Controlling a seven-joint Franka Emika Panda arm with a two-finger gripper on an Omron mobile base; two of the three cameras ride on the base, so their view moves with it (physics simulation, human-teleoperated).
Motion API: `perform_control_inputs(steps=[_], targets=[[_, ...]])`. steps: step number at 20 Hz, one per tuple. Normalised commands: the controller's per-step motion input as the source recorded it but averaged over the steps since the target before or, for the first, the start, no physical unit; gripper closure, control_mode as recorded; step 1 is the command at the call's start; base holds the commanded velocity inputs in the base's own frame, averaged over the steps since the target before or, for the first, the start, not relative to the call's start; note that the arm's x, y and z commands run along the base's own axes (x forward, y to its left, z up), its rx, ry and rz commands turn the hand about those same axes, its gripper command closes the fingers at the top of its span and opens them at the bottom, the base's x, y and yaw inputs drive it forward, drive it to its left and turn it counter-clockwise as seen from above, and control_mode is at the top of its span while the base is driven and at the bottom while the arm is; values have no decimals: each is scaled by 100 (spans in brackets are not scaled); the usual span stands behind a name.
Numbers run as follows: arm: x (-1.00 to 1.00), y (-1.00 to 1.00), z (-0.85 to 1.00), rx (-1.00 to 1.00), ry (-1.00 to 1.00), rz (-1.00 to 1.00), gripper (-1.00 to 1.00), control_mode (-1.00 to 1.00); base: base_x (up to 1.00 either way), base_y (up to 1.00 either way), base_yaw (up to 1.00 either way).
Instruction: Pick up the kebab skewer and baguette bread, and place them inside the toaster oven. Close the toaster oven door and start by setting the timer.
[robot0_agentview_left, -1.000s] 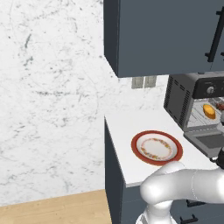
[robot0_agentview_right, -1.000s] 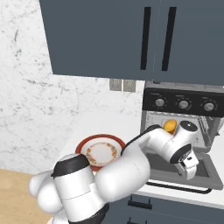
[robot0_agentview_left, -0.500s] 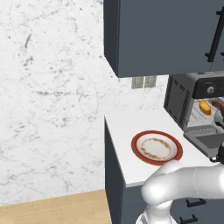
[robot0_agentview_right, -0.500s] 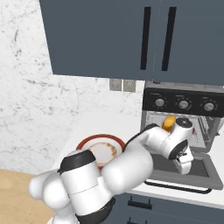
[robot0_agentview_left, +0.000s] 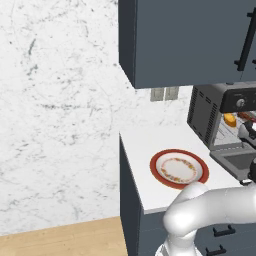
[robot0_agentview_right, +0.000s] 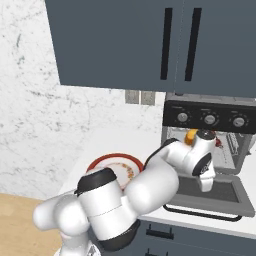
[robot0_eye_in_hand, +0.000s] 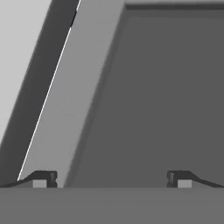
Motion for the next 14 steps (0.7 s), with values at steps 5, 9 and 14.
perform_control_inputs(steps=[5,9,14], targets=[[32,0,0,0,-1,-10,-100,-100,0,0,0],[39,0,0,0,0,-9,-100,-100,0,0,0],[-6,2,0,0,-5,-8,-100,-100,0,0,0]])
